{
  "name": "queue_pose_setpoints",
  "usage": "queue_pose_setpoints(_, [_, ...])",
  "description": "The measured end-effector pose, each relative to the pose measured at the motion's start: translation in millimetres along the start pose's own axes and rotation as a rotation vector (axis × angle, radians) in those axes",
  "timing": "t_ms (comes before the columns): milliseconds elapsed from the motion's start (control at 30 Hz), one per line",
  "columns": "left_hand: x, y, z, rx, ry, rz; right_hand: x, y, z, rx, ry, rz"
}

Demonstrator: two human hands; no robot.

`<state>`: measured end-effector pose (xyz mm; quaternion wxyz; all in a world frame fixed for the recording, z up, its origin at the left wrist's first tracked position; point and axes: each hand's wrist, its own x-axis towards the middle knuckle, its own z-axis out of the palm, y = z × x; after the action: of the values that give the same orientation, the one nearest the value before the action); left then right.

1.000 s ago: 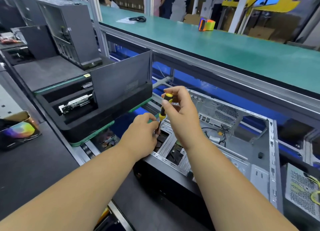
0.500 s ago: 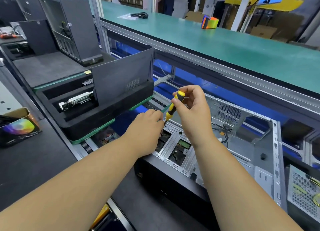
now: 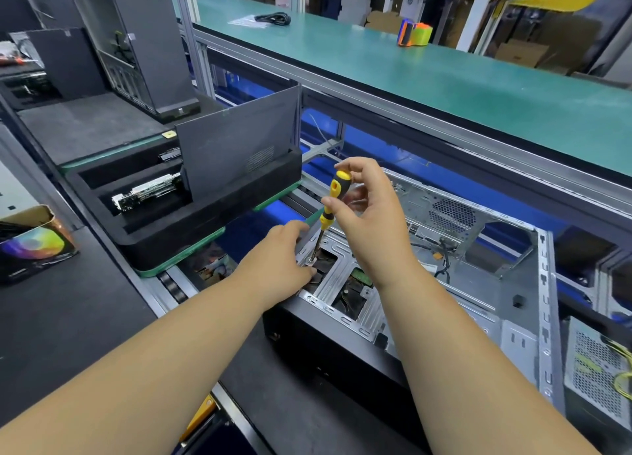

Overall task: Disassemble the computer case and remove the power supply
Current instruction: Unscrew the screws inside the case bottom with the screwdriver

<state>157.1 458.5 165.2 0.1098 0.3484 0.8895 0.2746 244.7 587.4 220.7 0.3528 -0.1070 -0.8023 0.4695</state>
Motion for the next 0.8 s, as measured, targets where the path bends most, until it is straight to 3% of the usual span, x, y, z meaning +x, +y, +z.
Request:
queue_pose_setpoints(233, [2,-5,7,-0.074,-0.002,-0.062,0,-7,-4,-0.006,-0.154,-0.013])
queue_pose_setpoints(567, [2,-5,8,-0.130,0.018,-0.079,4,0,6,-0.111,-0.034,-0.053])
queue_pose_setpoints(800, [2,-5,8,-0.162,0.028,-0.070,4,-4,6,-0.101,-0.134,-0.085])
